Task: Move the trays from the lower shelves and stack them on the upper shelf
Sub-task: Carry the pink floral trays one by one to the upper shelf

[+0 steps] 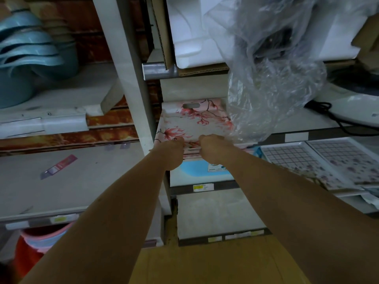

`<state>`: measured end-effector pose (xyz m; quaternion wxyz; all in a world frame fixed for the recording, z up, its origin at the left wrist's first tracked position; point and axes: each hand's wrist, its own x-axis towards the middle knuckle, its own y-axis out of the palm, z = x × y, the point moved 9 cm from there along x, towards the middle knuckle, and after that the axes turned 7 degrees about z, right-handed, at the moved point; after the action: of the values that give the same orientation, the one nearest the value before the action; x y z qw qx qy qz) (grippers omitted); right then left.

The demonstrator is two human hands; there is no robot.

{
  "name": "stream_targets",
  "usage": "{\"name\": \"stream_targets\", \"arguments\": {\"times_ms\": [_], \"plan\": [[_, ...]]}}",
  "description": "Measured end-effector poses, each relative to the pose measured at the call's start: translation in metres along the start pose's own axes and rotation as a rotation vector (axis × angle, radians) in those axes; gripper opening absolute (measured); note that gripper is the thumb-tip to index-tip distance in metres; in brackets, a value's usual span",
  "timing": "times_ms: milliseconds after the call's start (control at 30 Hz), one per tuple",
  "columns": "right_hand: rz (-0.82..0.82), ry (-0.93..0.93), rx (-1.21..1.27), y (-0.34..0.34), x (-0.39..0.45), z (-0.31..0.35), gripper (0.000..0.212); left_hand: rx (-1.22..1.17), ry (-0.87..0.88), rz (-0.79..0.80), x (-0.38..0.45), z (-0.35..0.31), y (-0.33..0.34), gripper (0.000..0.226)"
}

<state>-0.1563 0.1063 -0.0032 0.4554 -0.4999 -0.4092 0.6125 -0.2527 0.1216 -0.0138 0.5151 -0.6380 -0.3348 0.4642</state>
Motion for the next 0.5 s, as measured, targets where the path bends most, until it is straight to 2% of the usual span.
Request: {"name": "stream_targets", "arguments": {"times_ms": [200,333,500], "plan": [[-0.077,-0.036,0.011,-0.018,-0.013,0.009,0.030,0.037,-0.006,-0.120,-0.017,-0.003,-0.029,0.032],[-0.159,-0.081,-0.181,-0.036,-0.029,0.022,0.037,0.149,-0.052,-0.175,-0.033,-0.004,-0.042,0.040],[-0.318,-0.103,-0.301,-0.066,-0.047,0.030,0.044,0.189,-0.092,-0.333,-0.056,-0.004,-0.074,0.030]]}}
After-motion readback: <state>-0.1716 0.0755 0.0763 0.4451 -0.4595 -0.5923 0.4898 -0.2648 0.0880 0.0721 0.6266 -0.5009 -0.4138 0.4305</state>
